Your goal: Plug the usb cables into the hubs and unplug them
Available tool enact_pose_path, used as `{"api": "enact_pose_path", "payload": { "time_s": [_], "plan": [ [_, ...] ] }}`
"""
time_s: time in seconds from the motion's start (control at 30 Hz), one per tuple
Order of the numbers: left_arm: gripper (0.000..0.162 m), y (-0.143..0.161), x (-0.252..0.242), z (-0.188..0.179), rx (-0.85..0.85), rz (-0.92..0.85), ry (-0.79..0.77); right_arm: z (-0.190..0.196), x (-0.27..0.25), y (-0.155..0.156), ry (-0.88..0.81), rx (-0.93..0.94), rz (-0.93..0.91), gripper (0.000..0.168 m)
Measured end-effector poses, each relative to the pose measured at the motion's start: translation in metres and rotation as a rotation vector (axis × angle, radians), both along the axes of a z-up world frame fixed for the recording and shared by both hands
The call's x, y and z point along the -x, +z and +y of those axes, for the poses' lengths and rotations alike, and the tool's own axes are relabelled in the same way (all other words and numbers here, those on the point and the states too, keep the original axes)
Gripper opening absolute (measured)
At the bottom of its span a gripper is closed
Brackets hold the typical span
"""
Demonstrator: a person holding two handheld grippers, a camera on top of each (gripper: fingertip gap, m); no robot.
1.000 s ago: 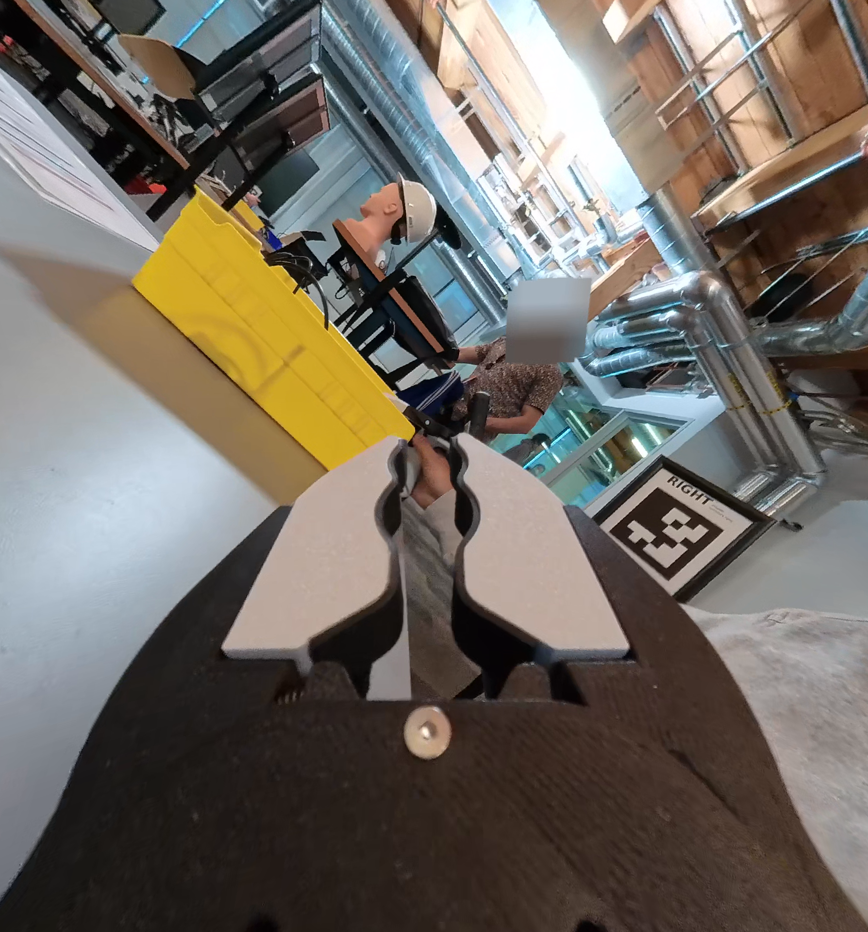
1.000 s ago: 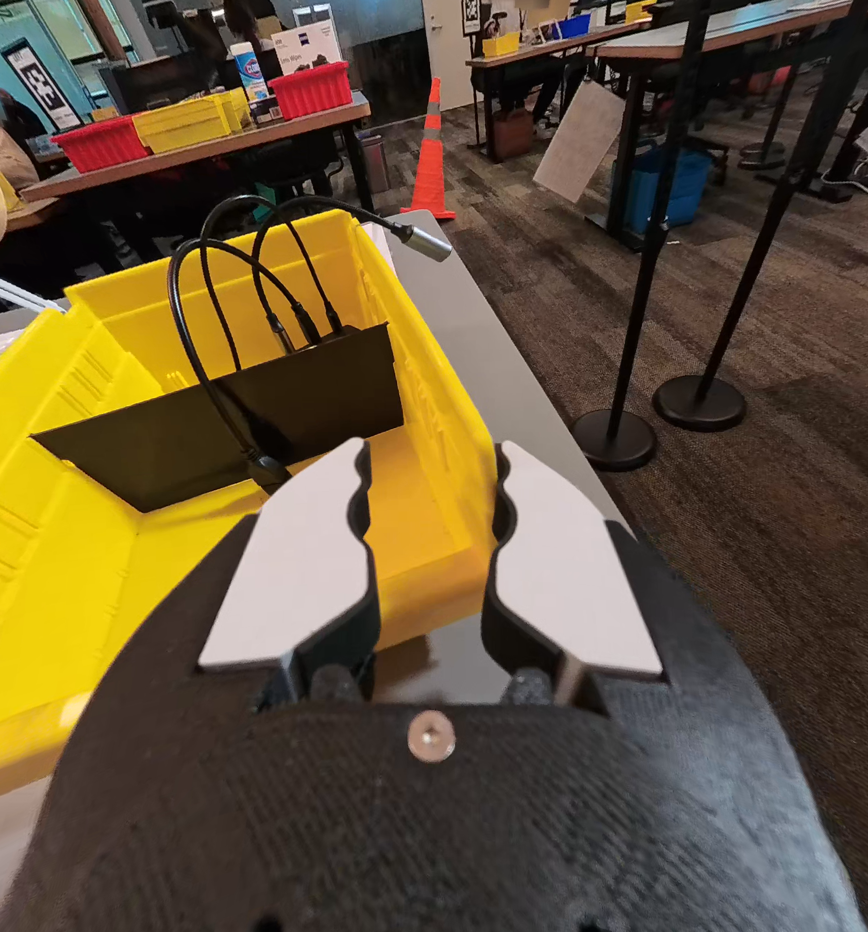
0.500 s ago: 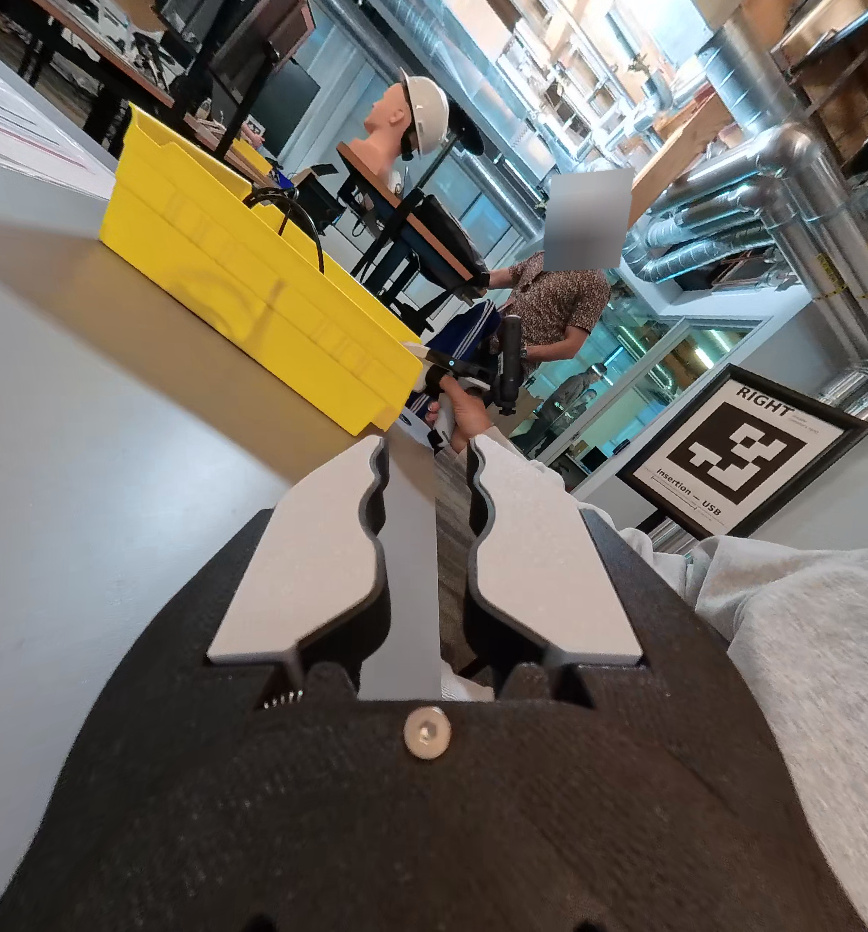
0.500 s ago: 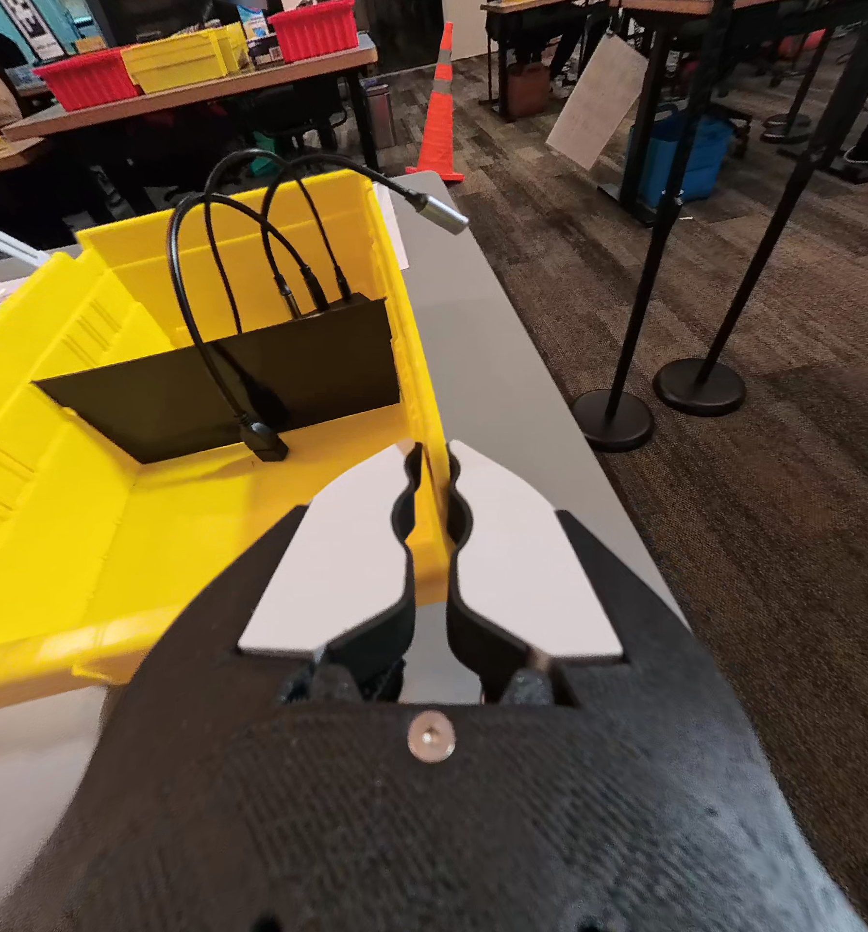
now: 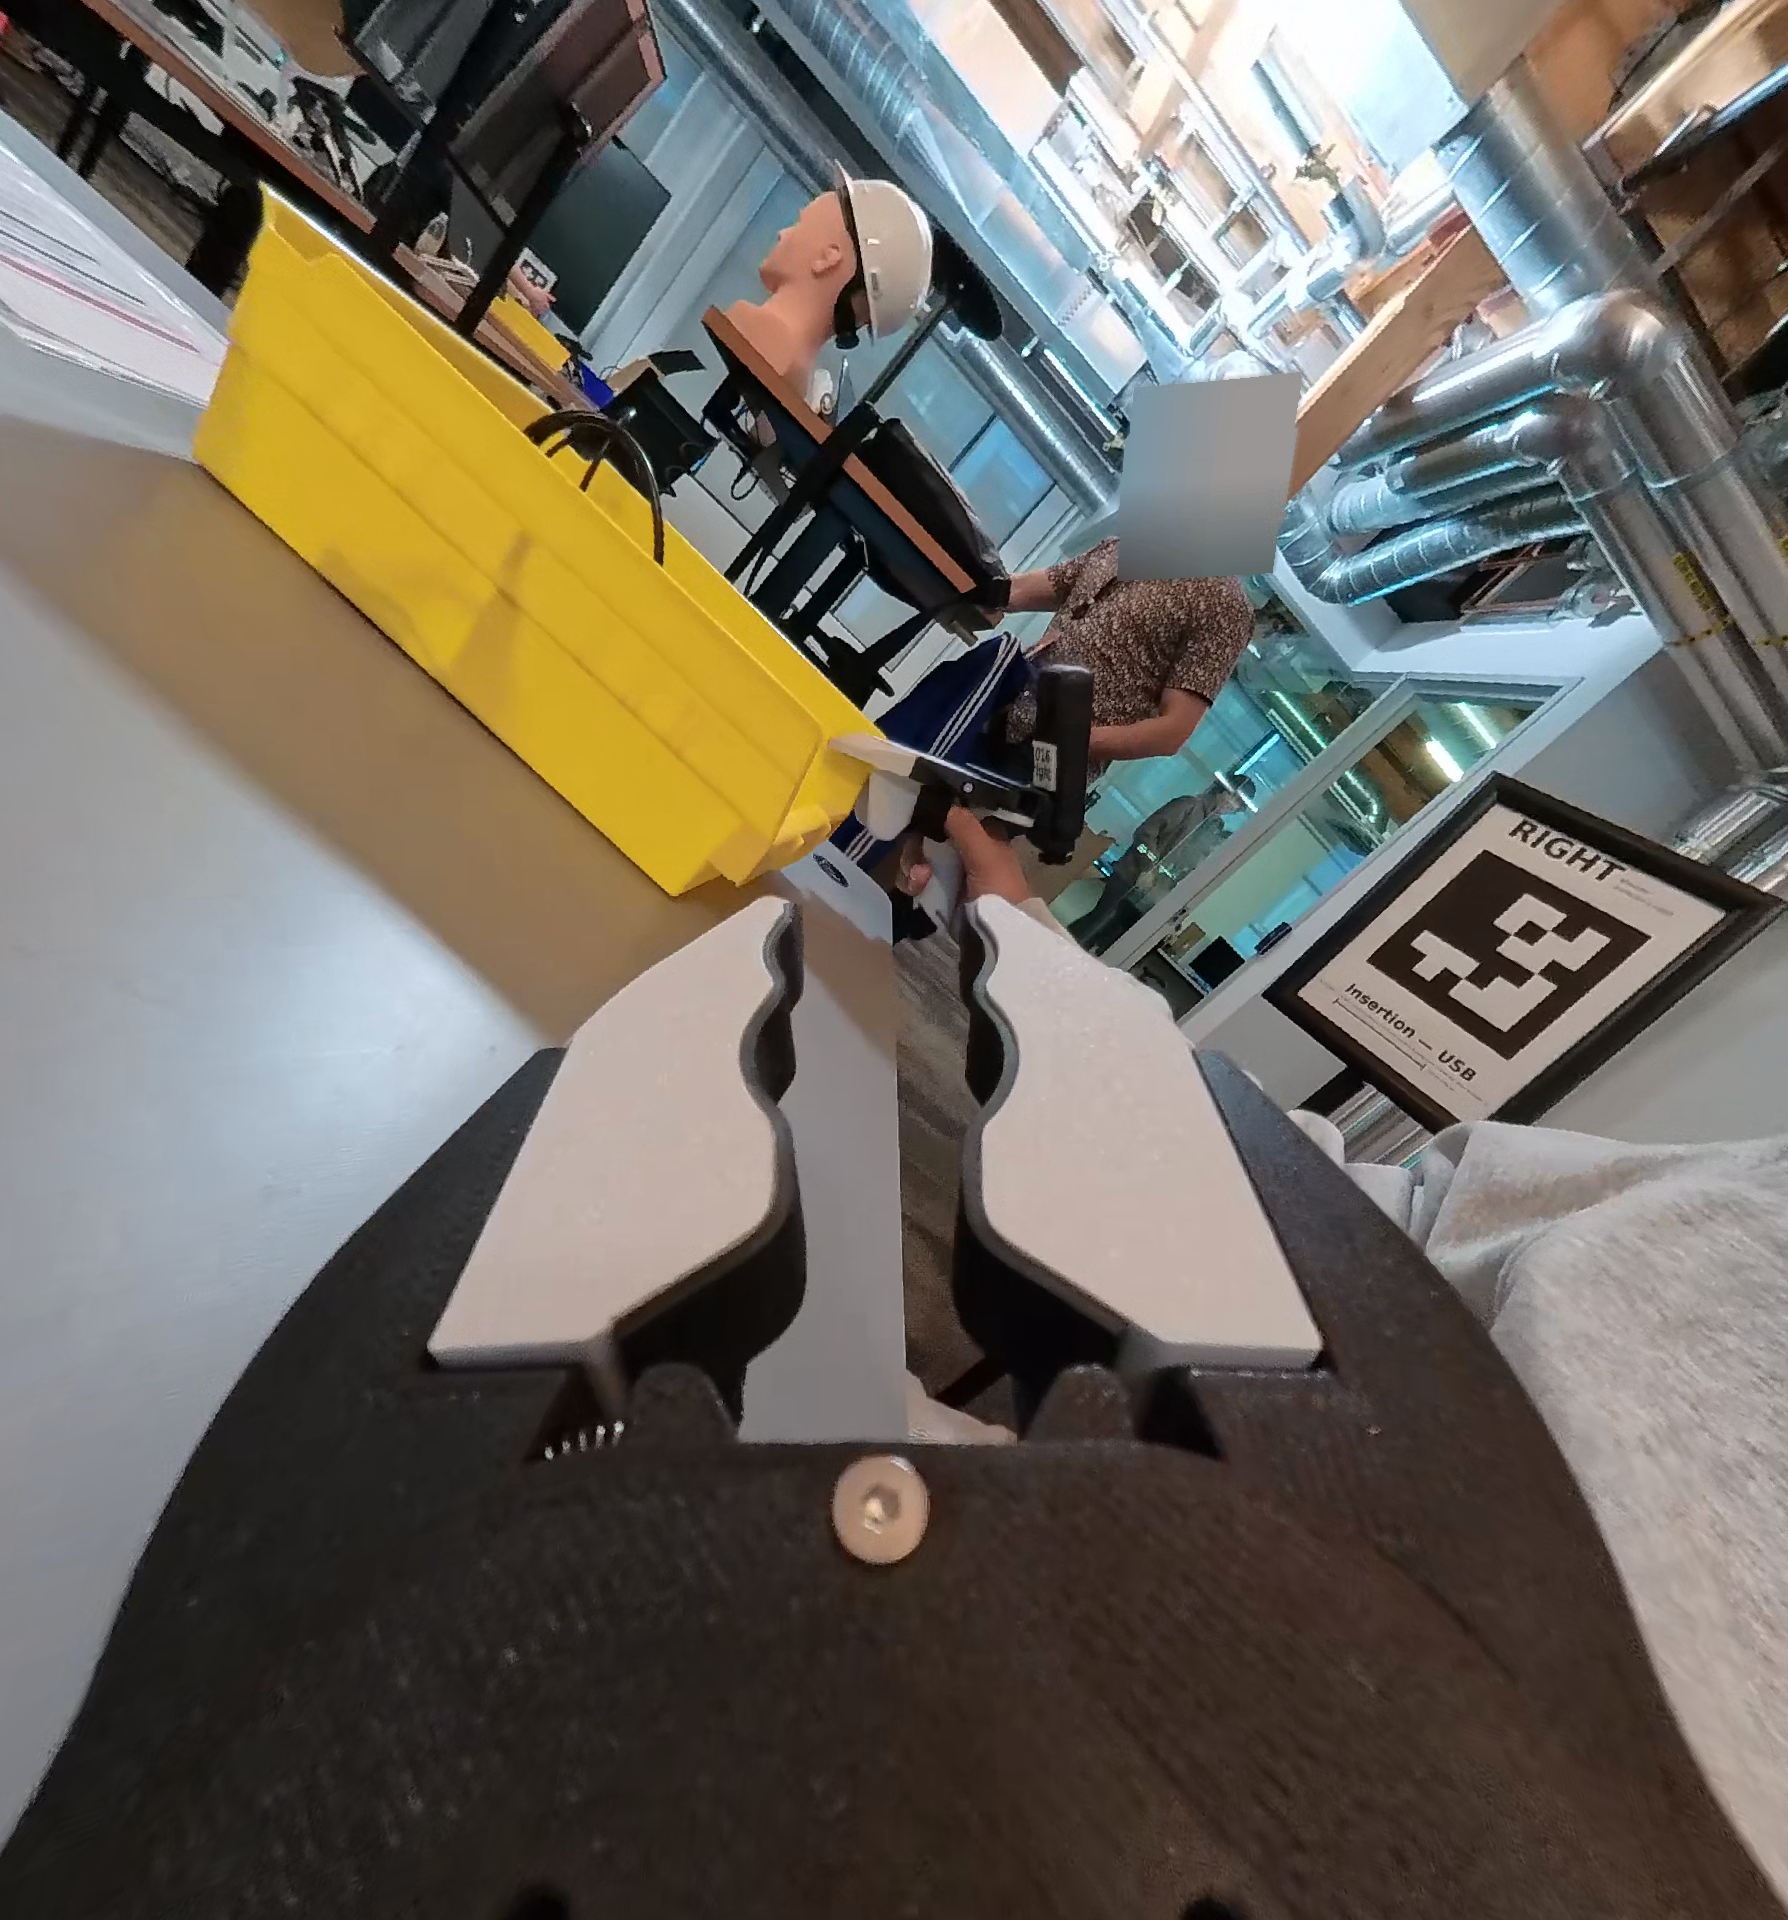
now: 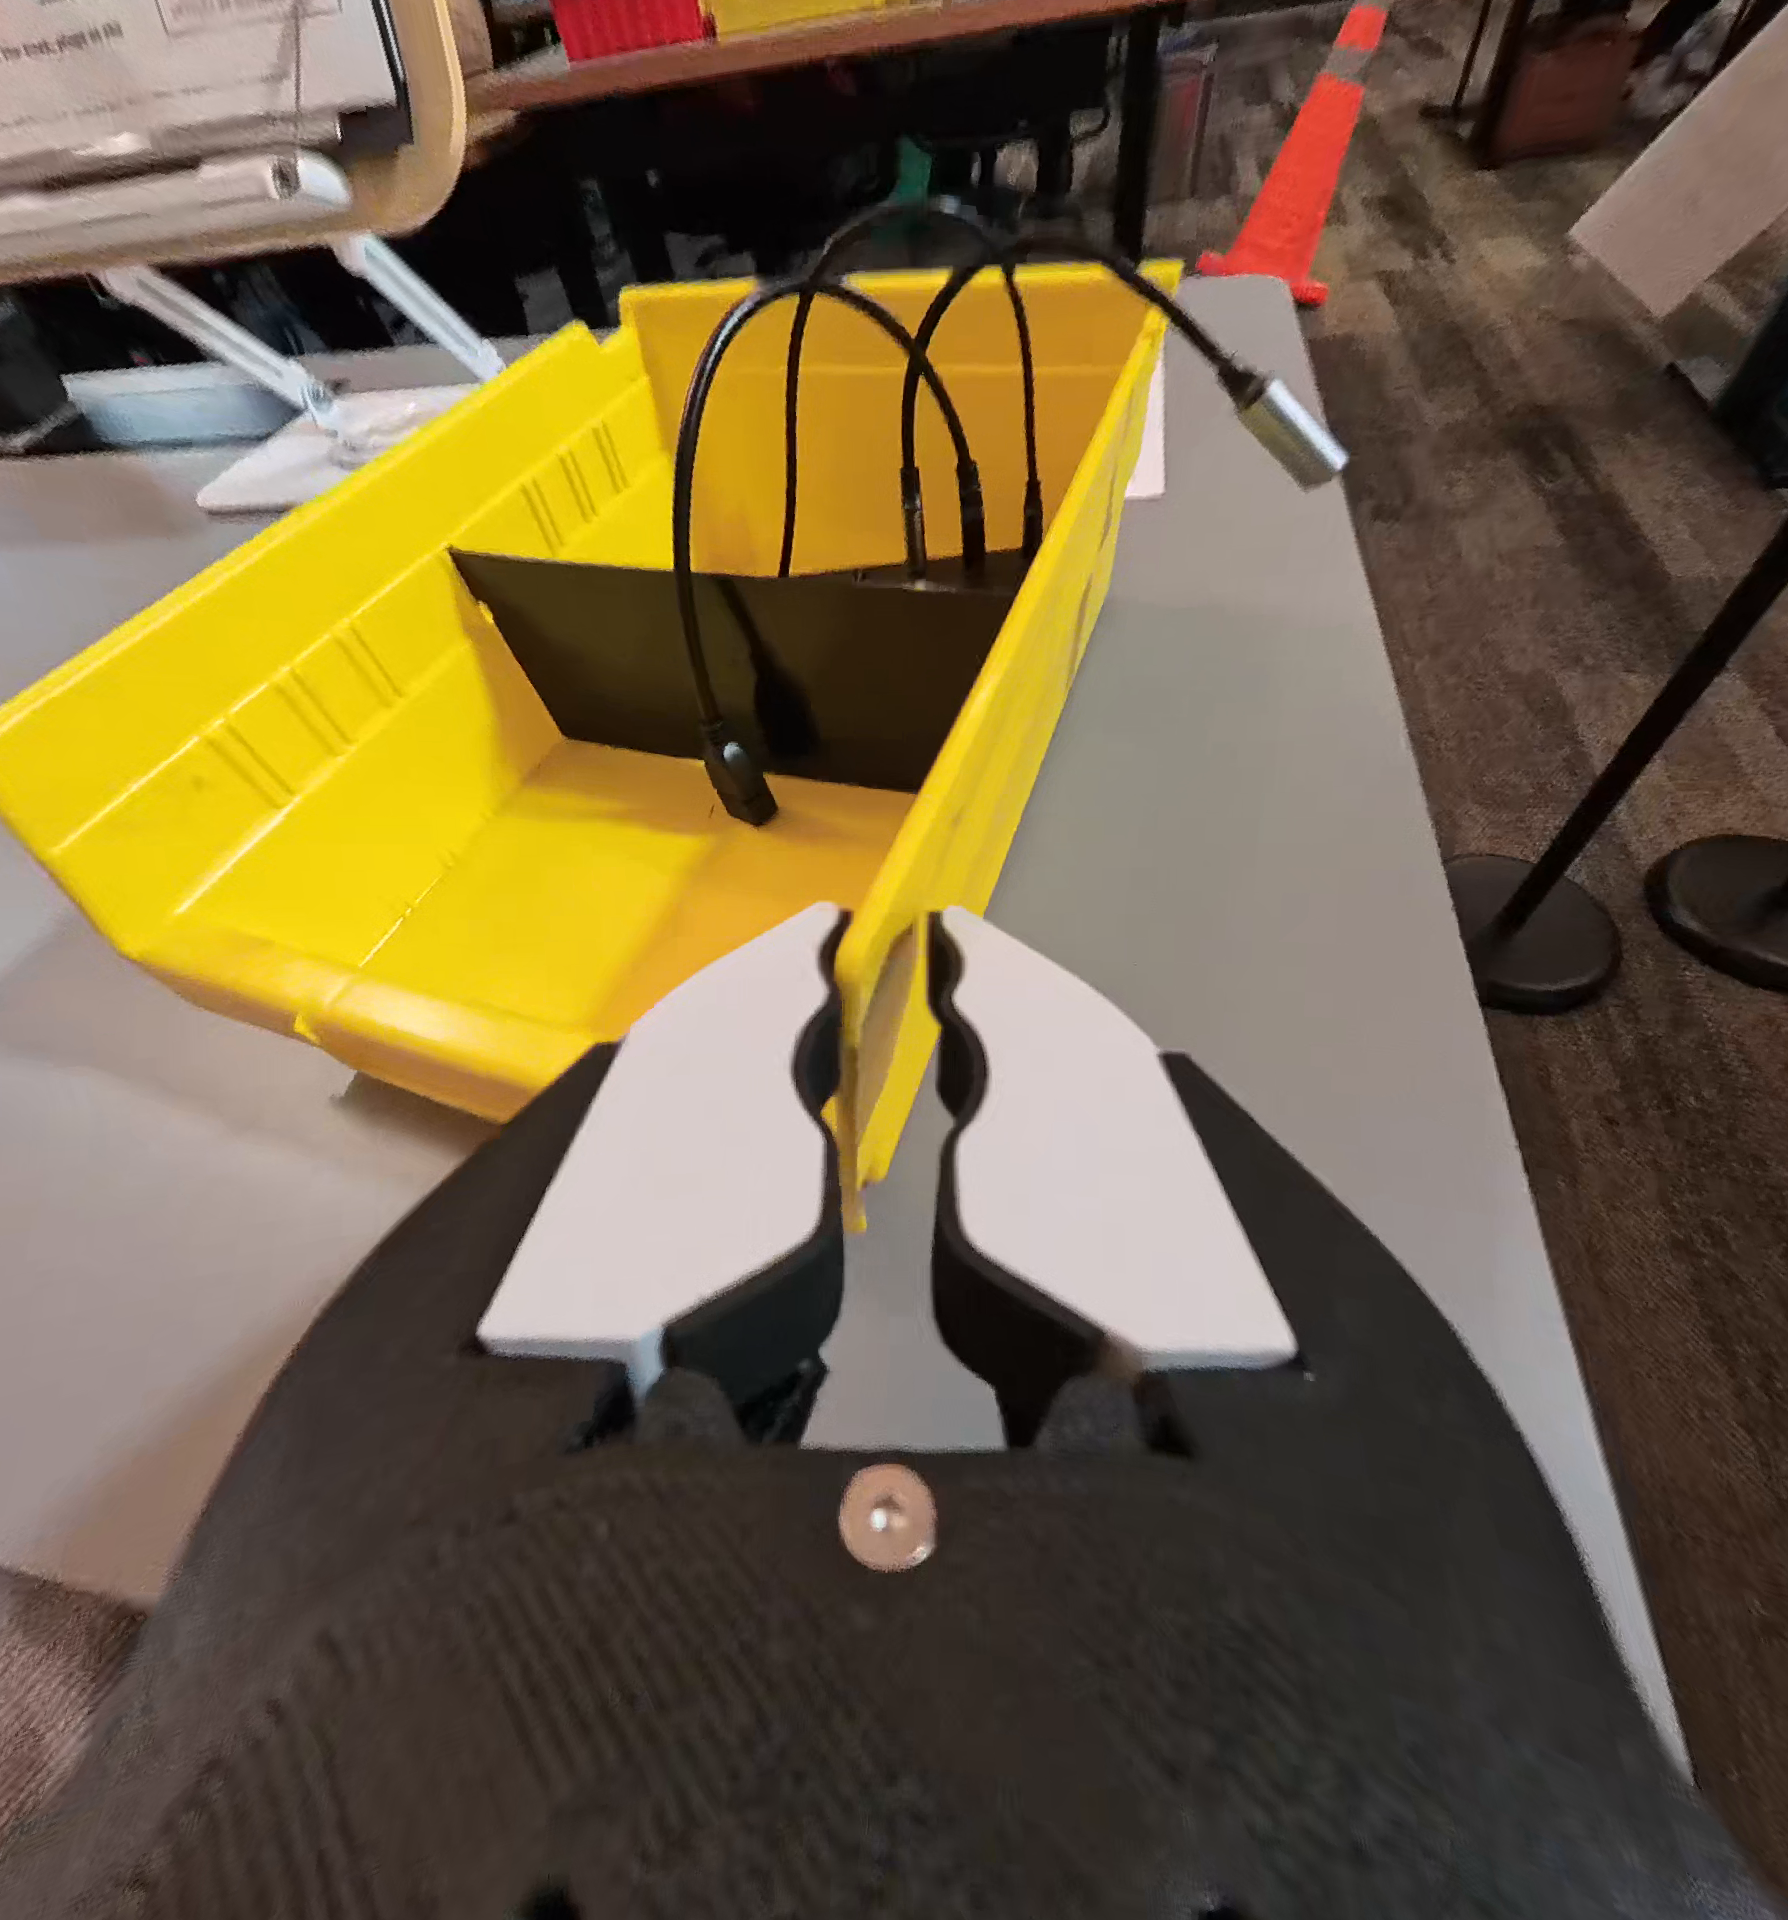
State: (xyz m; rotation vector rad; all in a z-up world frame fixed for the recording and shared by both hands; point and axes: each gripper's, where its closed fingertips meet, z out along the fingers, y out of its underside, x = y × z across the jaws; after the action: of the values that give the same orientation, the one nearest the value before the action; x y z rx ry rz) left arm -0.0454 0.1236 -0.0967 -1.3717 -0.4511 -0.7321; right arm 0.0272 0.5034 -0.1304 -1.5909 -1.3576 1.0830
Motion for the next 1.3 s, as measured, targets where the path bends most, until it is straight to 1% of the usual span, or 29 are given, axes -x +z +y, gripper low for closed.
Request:
{"api": "enact_pose_path", "payload": {
  "time_s": [0.03,0.13,0.23,0.33,0.47,0.6,0.7,0.8,0.9,1.0,1.07,1.13,1.17,1.2,1.3],
  "plan": [
    [0.029,0.000,0.001,-0.001,-0.004,-0.008,0.000,0.002,0.002,0.003,-0.013,-0.001,0.034,0.024],
    [0.029,0.000,0.006,-0.002,-0.015,-0.039,0.004,0.008,0.009,0.011,-0.070,0.012,0.098,0.051],
    [0.028,0.001,0.008,-0.004,-0.027,-0.069,-0.006,0.014,0.016,0.016,-0.138,-0.016,0.122,0.060],
    [0.023,0.004,0.007,-0.005,-0.046,-0.071,-0.019,0.021,0.025,0.014,-0.175,-0.089,0.091,0.078],
    [0.022,0.004,0.005,-0.005,-0.044,-0.075,-0.034,0.018,0.036,0.000,-0.161,-0.069,0.057,0.106],
    [0.023,0.002,0.002,-0.007,-0.040,-0.082,-0.039,0.025,0.040,0.001,-0.206,-0.074,0.073,0.124],
    [0.022,0.002,0.002,-0.009,-0.038,-0.077,-0.033,0.027,0.045,-0.003,-0.220,-0.032,0.056,0.138],
    [0.022,0.003,0.003,-0.013,-0.041,-0.081,-0.021,0.028,0.047,-0.009,-0.219,-0.005,0.014,0.138],
    [0.022,0.005,0.004,-0.018,-0.057,-0.102,-0.010,0.029,0.048,-0.017,-0.225,0.048,-0.031,0.128],
    [0.022,0.007,0.005,-0.023,-0.066,-0.113,0.006,0.029,0.049,-0.020,-0.210,0.124,-0.027,0.112],
    [0.021,0.007,0.006,-0.027,-0.069,-0.111,0.020,0.032,0.049,-0.023,-0.204,0.175,-0.033,0.109],
    [0.021,0.009,0.006,-0.030,-0.073,-0.112,0.031,0.032,0.050,-0.027,-0.184,0.236,-0.050,0.103],
    [0.021,0.009,0.007,-0.031,-0.076,-0.114,0.036,0.032,0.051,-0.029,-0.175,0.264,-0.058,0.096],
    [0.021,0.010,0.007,-0.032,-0.079,-0.116,0.040,0.031,0.051,-0.030,-0.159,0.286,-0.062,0.095],
    [0.021,0.011,0.007,-0.034,-0.082,-0.116,0.048,0.029,0.052,-0.031,-0.145,0.284,-0.066,0.087]
  ]
}}
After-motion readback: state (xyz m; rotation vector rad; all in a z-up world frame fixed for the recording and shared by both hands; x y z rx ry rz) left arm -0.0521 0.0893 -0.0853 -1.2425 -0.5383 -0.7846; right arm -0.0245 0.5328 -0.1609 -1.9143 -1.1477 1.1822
